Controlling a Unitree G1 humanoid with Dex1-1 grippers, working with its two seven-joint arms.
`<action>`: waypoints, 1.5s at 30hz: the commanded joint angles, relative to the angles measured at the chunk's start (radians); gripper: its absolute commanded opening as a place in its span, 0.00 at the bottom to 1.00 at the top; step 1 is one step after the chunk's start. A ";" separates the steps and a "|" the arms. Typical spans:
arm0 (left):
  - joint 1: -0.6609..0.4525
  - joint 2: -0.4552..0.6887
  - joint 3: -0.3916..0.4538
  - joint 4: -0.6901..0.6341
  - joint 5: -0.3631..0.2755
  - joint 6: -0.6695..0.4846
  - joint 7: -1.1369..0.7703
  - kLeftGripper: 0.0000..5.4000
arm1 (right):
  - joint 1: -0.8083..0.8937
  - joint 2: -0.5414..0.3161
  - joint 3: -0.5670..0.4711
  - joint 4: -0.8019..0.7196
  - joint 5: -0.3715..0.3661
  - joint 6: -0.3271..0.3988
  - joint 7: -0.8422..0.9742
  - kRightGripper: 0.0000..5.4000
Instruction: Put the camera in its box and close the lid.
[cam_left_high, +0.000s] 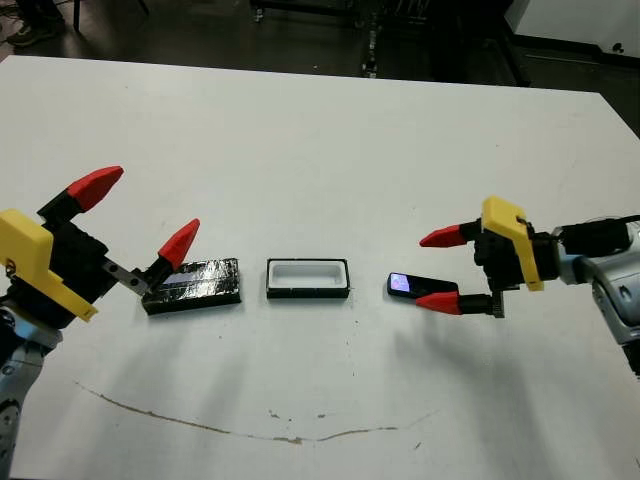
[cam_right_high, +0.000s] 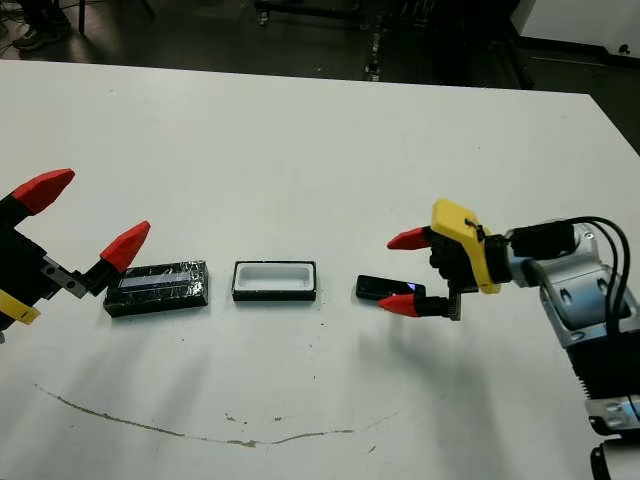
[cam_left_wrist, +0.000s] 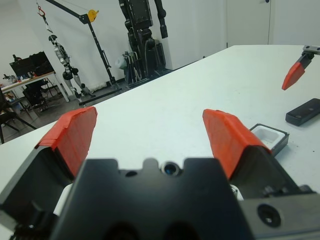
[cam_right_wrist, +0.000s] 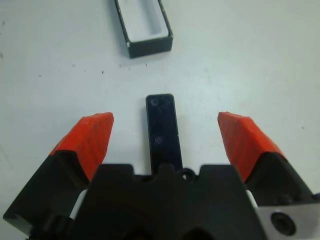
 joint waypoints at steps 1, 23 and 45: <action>0.008 -0.003 -0.004 0.008 -0.001 0.002 -0.002 1.00 | 0.020 0.005 0.012 0.013 -0.015 0.044 -0.026 1.00; 0.004 0.003 0.000 0.002 -0.021 0.024 0.008 1.00 | 0.064 0.020 0.018 0.000 -0.063 0.070 -0.132 0.85; 0.004 -0.002 0.002 -0.029 -0.022 0.058 0.053 1.00 | 0.069 0.018 0.002 0.038 -0.075 -0.085 -0.110 0.32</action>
